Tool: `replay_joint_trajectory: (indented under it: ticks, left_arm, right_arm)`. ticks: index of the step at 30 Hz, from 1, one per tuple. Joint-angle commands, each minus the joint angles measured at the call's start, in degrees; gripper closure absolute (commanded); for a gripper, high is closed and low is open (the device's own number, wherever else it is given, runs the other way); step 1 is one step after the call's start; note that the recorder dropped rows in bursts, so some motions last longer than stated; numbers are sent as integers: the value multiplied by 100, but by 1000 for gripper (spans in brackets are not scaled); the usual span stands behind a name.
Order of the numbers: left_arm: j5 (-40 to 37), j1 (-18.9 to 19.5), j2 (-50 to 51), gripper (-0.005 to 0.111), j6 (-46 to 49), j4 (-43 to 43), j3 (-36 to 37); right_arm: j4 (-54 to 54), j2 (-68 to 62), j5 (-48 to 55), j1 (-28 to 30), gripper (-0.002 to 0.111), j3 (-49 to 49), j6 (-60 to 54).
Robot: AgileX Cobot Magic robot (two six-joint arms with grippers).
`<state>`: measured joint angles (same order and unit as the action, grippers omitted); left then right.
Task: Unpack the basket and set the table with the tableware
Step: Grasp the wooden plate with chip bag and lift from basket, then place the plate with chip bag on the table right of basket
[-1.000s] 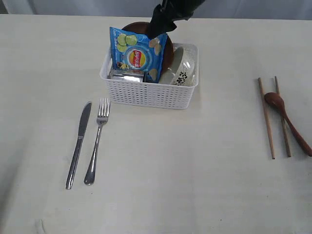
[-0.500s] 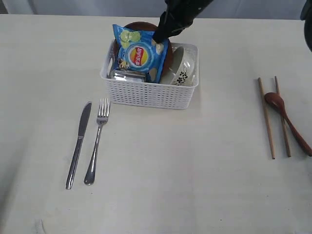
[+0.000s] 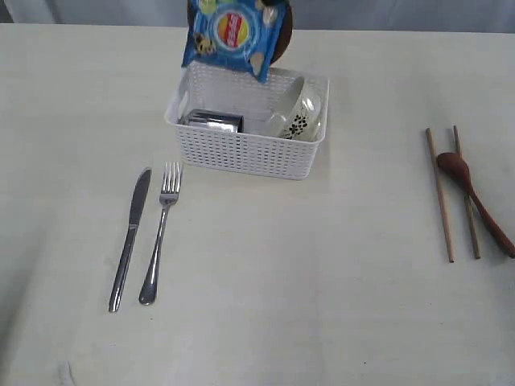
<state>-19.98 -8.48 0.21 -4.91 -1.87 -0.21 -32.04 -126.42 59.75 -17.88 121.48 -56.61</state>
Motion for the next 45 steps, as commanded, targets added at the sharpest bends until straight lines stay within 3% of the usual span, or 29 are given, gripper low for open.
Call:
replay_joint_trajectory:
  ticks: [1,7,13,18,29,45]
  left_arm:
    - [12,-27,-21,107,17,5,21]
    - [12,-27,-21,107,17,5,21]
    - [12,-27,-21,107,17,5,21]
    - [12,-27,-21,107,17,5,21]
    - [12,-27,-21,107,17,5,21]
    - [12,-27,-21,107,17,5,21]
  right_arm:
    - [-87,437,-61,290,109,175,277]
    - [-310,584,-38,1373,109,164,1260]
    - [-1589,28,510,2665,109,144,1540]
    - [-2223,-763,818,3260,109,144,1859]
    - [-2086,-1912,1022,3262,109,144,2351]
    - [-928,-1923,1022,3157,105,-155,3222]
